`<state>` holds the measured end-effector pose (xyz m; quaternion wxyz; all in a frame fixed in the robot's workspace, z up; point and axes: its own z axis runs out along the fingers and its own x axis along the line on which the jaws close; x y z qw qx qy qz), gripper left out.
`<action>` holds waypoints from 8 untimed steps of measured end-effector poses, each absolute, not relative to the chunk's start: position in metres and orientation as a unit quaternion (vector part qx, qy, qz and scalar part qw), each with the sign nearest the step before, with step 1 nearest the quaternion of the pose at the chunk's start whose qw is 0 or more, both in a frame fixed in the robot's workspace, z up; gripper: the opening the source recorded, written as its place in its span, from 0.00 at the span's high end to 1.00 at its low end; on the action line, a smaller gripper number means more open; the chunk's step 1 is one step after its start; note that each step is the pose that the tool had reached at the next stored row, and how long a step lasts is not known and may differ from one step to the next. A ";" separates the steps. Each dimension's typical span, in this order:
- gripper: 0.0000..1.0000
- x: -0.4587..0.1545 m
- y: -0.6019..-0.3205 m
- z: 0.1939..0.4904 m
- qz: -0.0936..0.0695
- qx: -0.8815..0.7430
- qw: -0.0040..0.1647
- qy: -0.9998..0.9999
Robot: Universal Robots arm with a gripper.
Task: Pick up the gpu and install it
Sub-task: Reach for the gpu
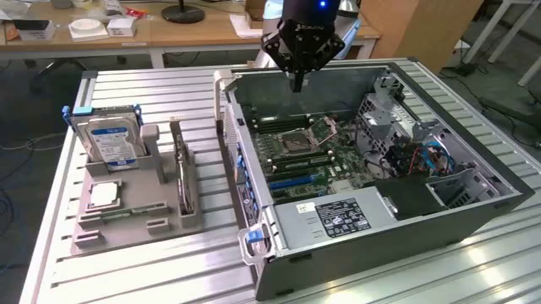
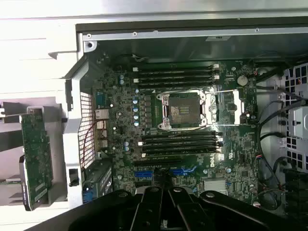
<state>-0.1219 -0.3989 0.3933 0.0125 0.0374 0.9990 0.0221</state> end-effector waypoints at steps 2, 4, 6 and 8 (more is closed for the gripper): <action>0.90 -0.122 -0.399 0.393 0.022 0.037 0.012 0.999; 0.90 -0.122 -0.399 0.393 0.022 0.037 0.012 0.999; 0.90 -0.123 -0.399 0.393 0.022 0.038 0.012 0.999; 0.90 -0.125 -0.399 0.393 0.022 0.037 0.012 0.999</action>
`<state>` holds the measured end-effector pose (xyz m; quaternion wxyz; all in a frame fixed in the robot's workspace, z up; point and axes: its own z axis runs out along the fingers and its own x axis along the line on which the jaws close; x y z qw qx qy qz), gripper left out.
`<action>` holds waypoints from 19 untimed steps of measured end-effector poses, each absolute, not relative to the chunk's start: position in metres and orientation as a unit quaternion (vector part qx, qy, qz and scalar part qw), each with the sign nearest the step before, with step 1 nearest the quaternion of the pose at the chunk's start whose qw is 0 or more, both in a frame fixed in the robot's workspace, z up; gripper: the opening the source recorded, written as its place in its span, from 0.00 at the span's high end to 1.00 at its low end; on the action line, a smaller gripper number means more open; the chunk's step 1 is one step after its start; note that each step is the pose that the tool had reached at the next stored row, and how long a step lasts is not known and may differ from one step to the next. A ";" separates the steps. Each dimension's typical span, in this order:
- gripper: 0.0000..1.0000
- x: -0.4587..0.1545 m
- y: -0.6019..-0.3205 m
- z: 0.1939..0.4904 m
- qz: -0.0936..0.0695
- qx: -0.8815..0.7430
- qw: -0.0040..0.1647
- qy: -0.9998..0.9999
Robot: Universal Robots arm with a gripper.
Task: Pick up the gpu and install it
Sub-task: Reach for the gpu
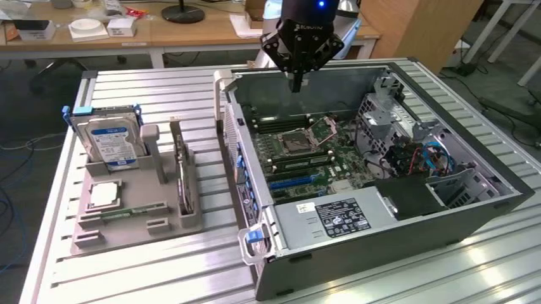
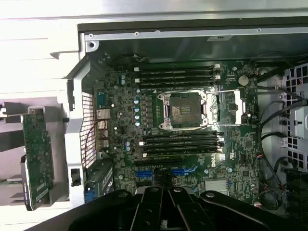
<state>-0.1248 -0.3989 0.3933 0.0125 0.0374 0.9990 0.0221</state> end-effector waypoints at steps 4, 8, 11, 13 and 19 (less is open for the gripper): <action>0.90 -0.131 -0.399 0.393 0.022 0.037 0.013 0.999; 0.90 -0.136 -0.399 0.393 0.022 0.037 0.012 0.999; 0.90 -0.139 -0.399 0.393 0.022 0.037 0.012 0.999; 0.90 -0.141 -0.399 0.393 0.022 0.037 0.012 0.999; 0.90 -0.147 -0.399 0.393 0.022 0.037 0.013 0.999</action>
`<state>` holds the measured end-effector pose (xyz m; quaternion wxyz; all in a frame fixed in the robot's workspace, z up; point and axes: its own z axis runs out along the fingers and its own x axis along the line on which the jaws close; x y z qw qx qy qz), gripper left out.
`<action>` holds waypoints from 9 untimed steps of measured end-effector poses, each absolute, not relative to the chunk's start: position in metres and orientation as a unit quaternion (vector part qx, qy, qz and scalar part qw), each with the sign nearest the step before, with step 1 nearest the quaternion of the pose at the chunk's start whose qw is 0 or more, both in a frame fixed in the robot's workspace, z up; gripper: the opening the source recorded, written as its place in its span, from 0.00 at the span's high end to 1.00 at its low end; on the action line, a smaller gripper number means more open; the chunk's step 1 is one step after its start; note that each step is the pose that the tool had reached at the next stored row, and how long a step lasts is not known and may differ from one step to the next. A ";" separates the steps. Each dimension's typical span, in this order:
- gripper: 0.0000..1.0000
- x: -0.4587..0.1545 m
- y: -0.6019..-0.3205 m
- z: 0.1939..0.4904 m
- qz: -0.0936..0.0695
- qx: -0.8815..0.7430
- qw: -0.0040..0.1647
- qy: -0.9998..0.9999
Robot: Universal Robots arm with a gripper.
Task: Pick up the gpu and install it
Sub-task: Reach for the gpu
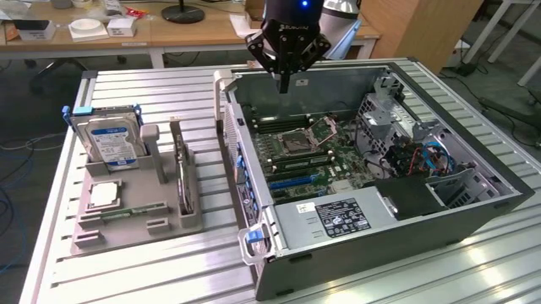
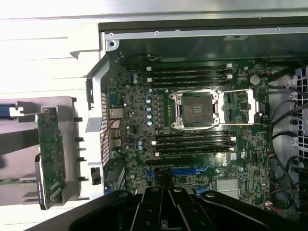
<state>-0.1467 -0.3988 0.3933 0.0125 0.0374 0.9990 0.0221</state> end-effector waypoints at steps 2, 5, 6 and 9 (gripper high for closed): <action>0.90 -0.148 -0.399 0.393 0.022 0.037 0.013 0.999; 0.90 -0.151 -0.399 0.393 0.022 0.037 0.012 0.999; 0.90 -0.152 -0.399 0.393 0.022 0.037 0.012 0.999; 0.90 -0.155 -0.399 0.393 0.022 0.037 0.012 0.999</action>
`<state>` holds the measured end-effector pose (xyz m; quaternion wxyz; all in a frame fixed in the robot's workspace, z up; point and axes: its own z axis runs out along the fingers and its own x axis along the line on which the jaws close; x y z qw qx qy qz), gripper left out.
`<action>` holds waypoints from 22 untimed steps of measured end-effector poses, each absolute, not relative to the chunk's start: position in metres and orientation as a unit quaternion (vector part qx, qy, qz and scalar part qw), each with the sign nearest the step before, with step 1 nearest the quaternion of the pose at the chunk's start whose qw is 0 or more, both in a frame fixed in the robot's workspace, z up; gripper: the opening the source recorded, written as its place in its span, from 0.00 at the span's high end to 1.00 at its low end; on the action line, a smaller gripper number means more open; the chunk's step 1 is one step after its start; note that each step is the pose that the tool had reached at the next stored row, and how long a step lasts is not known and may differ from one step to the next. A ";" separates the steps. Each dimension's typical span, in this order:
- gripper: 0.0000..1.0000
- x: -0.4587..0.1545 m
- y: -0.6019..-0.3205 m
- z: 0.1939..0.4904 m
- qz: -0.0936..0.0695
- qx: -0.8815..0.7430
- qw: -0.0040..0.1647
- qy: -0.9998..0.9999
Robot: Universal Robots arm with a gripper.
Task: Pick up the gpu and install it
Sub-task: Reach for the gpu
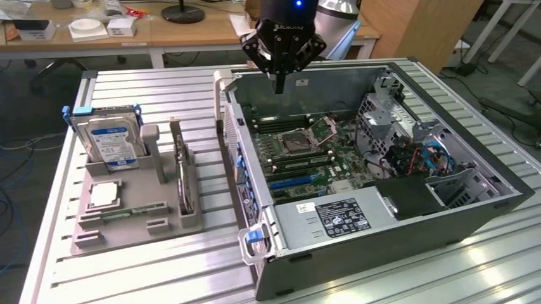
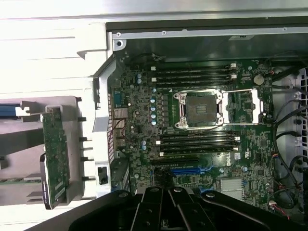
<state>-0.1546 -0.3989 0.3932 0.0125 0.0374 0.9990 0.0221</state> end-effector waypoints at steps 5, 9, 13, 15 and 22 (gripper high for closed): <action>0.90 -0.161 -0.399 0.393 0.022 0.037 0.012 0.999; 0.90 -0.167 -0.399 0.393 0.022 0.037 0.012 0.999; 0.90 -0.176 -0.399 0.393 0.022 0.037 0.012 0.999; 0.90 -0.181 -0.399 0.393 0.022 0.037 0.012 0.999; 0.90 -0.196 -0.399 0.393 0.022 0.037 0.012 0.999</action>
